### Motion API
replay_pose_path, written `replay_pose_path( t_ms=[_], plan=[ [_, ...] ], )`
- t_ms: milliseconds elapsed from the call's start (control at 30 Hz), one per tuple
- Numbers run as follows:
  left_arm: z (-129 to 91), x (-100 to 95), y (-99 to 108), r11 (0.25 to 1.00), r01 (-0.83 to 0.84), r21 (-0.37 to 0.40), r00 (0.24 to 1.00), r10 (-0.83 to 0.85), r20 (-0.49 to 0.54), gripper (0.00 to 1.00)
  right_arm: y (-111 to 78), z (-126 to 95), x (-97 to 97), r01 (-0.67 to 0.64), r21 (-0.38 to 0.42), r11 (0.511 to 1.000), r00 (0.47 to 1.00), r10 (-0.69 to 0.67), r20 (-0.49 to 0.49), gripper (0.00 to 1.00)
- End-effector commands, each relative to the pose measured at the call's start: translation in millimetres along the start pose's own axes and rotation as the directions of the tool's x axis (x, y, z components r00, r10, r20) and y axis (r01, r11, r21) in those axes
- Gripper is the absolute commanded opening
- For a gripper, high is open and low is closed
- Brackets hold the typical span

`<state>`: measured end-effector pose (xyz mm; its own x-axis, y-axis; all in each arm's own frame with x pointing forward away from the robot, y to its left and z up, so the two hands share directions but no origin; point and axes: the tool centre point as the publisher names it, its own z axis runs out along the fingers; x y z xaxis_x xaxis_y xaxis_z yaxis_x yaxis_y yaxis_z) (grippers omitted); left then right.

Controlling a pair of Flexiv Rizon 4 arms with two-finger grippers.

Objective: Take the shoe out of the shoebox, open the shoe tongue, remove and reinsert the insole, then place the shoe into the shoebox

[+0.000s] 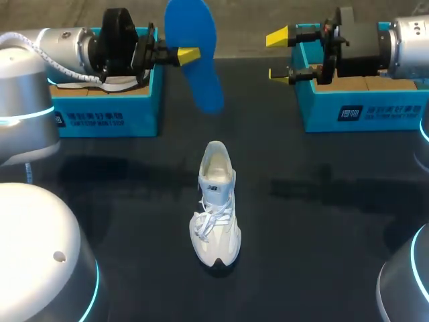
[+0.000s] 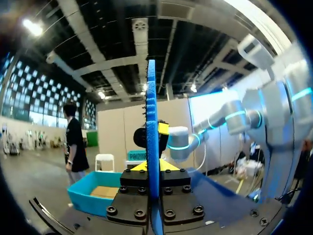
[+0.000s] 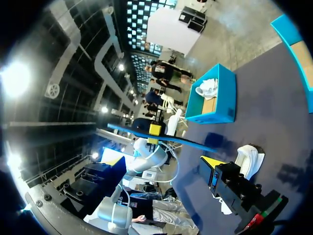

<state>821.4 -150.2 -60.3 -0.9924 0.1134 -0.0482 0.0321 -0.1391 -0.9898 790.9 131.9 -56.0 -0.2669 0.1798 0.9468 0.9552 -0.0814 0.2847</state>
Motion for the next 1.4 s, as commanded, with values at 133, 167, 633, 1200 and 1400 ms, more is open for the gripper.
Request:
replay_pose_path(
  t_ms=[133, 167, 633, 1200, 1400],
  plan=[
    [-1, 5.9, -8, 0.737, 0.668, 0.108, 0.734, -0.675, 0.067, 0.00, -0.1, 1, 0.2, -0.001, -0.001, 1.000, 1.000, 0.001, 0.002, 1.00],
    [-2, 6.5, -9, 0.696, 0.711, 0.099, 0.693, -0.718, 0.070, 0.00, -0.1, 1, 0.2, -0.001, -0.001, 1.000, 1.000, 0.001, 0.002, 1.00],
    [-2, 6.0, 0, 0.298, 0.950, 0.093, 0.296, -0.954, 0.042, 0.00, -0.1, 1, 0.2, -0.001, -0.001, 1.000, 1.000, 0.001, 0.002, 1.00],
    [-2, 6.0, 0, 0.298, 0.950, 0.093, 0.296, -0.954, 0.042, 0.00, -0.1, 1, 0.2, -0.001, -0.001, 1.000, 1.000, 0.001, 0.002, 1.00],
    [2, 9.2, 16, 0.287, 0.956, 0.051, 0.287, -0.958, 0.011, 0.00, 1.1, 0, 3.0, 0.003, 0.001, 1.000, 1.000, -0.003, 0.012, 1.00]
  ],
)
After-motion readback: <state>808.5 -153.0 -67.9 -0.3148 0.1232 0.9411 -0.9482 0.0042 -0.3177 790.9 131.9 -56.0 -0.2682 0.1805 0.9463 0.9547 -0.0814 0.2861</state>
